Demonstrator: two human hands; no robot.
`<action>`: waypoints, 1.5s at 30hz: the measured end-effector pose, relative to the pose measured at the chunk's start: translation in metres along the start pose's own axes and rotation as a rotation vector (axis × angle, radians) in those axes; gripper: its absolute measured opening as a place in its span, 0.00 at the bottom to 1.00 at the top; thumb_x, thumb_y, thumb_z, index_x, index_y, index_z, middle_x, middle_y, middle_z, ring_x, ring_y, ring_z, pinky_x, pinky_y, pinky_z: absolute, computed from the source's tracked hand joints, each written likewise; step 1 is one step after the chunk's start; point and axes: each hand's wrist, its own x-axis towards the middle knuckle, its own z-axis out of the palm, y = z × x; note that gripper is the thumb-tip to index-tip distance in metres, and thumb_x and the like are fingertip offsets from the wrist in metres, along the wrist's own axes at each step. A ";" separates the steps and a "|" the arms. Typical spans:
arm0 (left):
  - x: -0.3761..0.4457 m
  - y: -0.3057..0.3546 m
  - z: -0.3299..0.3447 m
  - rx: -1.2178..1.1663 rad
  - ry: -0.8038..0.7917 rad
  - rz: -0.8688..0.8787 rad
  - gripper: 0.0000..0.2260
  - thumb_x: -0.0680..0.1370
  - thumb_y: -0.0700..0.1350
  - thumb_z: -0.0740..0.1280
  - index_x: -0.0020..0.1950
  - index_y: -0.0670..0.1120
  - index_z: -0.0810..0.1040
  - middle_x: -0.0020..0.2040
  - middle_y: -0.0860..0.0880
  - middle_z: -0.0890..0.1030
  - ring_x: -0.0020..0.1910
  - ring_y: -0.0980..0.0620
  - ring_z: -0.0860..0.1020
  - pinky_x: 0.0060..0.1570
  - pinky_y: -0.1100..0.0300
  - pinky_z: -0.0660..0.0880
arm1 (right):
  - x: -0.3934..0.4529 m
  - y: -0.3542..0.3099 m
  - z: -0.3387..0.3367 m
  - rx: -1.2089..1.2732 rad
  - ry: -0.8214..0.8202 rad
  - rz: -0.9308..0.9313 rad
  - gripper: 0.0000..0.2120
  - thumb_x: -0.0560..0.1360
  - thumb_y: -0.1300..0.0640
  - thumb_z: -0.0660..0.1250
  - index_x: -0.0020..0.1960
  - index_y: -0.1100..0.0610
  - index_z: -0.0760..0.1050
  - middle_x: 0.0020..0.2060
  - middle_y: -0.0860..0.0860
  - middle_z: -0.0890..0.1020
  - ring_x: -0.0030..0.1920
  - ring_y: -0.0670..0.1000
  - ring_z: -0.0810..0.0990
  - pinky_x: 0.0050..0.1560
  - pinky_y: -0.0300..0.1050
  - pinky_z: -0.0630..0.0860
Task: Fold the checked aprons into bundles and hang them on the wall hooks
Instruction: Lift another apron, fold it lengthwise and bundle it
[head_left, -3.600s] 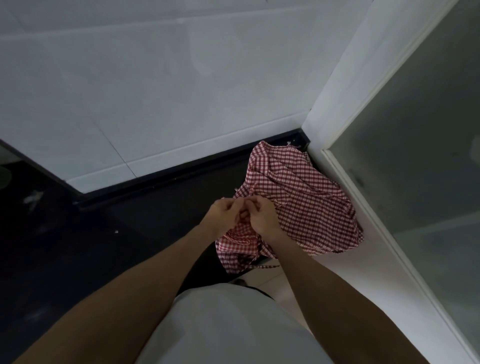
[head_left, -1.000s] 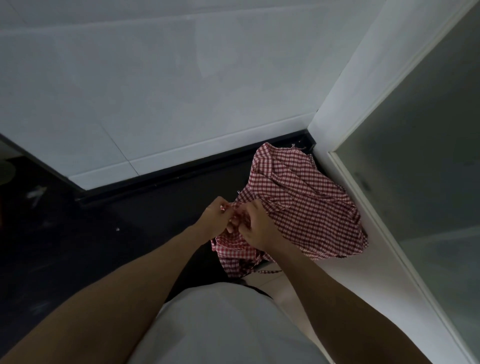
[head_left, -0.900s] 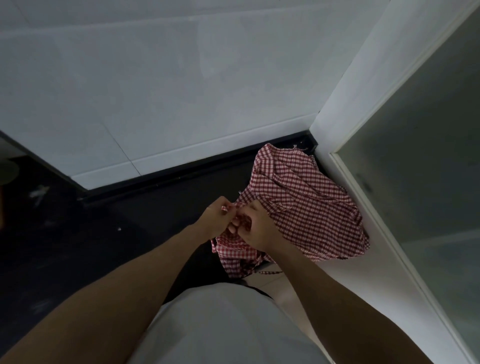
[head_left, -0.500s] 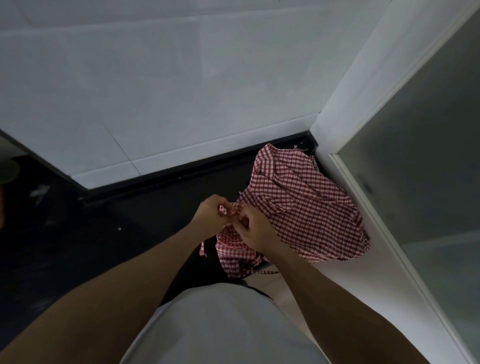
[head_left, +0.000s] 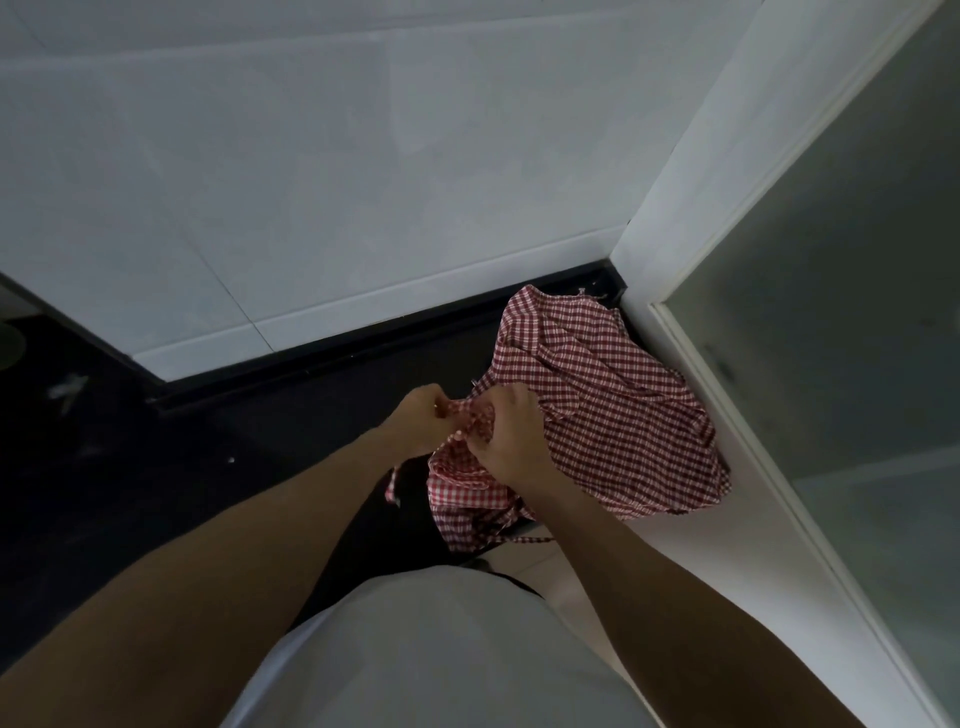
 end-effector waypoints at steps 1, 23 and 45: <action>-0.001 -0.002 -0.002 -0.143 -0.040 -0.091 0.12 0.79 0.48 0.69 0.55 0.40 0.75 0.42 0.46 0.77 0.37 0.52 0.74 0.34 0.62 0.69 | -0.001 -0.001 -0.001 -0.020 0.045 -0.057 0.16 0.69 0.53 0.77 0.52 0.54 0.75 0.52 0.51 0.73 0.56 0.51 0.69 0.58 0.48 0.68; 0.002 -0.021 0.007 -0.466 0.315 -0.369 0.06 0.74 0.47 0.75 0.46 0.47 0.81 0.40 0.48 0.82 0.36 0.51 0.81 0.41 0.56 0.82 | -0.006 -0.029 -0.034 -0.021 -0.598 -0.055 0.20 0.82 0.58 0.62 0.32 0.54 0.66 0.28 0.49 0.68 0.29 0.45 0.65 0.33 0.39 0.63; 0.008 0.002 0.001 -0.356 0.350 -0.087 0.06 0.80 0.47 0.68 0.49 0.44 0.76 0.41 0.50 0.80 0.39 0.55 0.80 0.35 0.64 0.76 | -0.009 -0.023 -0.033 0.320 -0.049 -0.004 0.10 0.80 0.58 0.67 0.41 0.58 0.80 0.43 0.49 0.79 0.46 0.47 0.77 0.51 0.41 0.73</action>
